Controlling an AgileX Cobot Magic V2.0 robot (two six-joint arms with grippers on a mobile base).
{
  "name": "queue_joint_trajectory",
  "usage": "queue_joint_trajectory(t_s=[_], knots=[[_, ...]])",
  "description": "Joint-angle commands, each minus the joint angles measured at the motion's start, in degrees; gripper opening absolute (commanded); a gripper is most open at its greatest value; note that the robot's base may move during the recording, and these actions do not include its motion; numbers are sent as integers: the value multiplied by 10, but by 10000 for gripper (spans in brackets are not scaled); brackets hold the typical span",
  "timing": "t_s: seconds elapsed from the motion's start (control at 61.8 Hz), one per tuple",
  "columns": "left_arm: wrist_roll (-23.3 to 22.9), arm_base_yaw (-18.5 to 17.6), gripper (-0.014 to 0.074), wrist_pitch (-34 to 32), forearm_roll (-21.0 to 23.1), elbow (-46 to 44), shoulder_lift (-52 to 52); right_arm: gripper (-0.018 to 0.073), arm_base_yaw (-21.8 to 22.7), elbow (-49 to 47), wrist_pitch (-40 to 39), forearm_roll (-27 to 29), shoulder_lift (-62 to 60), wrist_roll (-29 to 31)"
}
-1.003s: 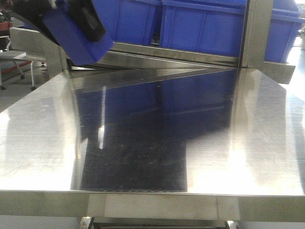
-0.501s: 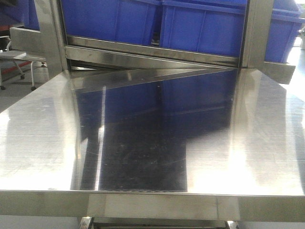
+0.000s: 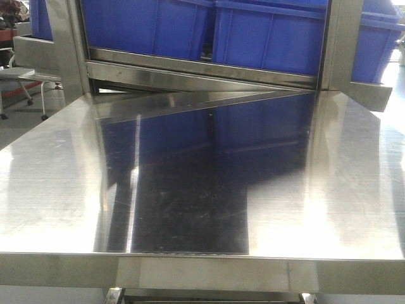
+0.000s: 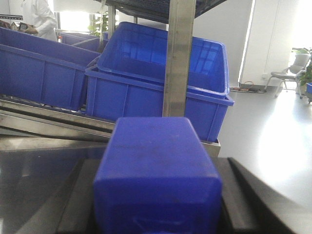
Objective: Pick and sort blue part to right shelf
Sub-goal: 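Turn the base away from the table holding both bottles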
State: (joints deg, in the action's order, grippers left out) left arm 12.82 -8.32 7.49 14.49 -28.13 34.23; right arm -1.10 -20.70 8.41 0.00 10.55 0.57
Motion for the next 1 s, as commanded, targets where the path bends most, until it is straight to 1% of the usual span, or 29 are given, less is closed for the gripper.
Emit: queue_joint_trajectory(t_s=[0.0,0.194,0.307,0.987], knots=[[1,1,386,-56,-13,-10,-32,414,4,-14,-53,-5,5,0],[1,1,386,-54,-14,-10,-81,414,4,-14,-53,-5,5,0],[1,1,386,-54,-14,-10,-92,414,4,-14,-53,-5,5,0],[1,1,386,-54,-15,-10,-92,414,4,-14,-53,-5,5,0]])
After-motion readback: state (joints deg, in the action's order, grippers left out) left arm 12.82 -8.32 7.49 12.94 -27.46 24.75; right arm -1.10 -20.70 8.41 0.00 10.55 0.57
